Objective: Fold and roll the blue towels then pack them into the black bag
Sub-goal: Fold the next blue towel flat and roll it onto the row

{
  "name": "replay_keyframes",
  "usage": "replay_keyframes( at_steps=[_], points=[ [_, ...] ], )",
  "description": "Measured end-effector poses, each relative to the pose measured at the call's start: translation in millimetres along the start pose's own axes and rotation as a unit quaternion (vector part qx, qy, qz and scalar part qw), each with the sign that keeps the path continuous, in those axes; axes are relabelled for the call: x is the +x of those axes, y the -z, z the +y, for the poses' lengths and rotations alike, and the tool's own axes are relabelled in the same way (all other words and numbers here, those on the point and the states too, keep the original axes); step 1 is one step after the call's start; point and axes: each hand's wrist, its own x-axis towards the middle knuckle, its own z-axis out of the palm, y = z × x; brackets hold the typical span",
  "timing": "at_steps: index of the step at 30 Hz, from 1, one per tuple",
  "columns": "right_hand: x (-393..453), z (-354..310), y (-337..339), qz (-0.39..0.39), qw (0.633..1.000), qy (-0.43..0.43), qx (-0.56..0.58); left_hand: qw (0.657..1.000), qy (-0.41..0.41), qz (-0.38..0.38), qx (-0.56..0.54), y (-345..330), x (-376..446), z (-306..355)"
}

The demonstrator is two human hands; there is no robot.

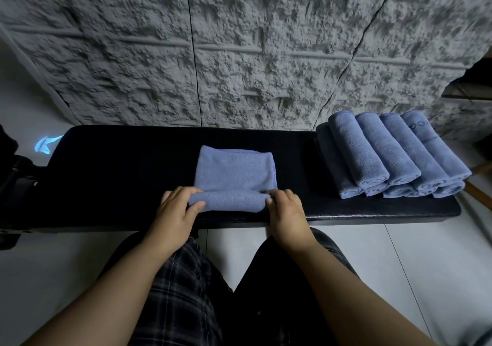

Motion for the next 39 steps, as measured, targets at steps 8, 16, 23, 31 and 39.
replay_keyframes(
  at_steps=[8, 16, 23, 31, 39],
  points=[
    [0.6, -7.8, -4.6, 0.128, 0.989, 0.009, -0.076, 0.995, 0.021, 0.097, 0.016, -5.4, 2.9, 5.5],
    [-1.3, -10.6, -3.3, 0.136, 0.971, 0.147, -0.127, 0.966, -0.165, 0.100, 0.172, -11.6, -0.4, 11.1],
    [-3.3, -7.6, -11.8, 0.118, 0.972, 0.123, -0.162, 0.972, -0.153, 0.079, 0.159, -11.4, -3.2, 12.5],
    [6.8, 0.7, -5.2, 0.069, 0.986, 0.114, -0.102, 0.986, -0.131, 0.020, 0.097, -7.9, 13.1, 3.9],
    [6.9, 3.6, 9.4, -0.025, 0.999, 0.025, 0.020, 0.998, -0.049, -0.021, 0.017, -1.3, 10.8, 4.7]
  ],
)
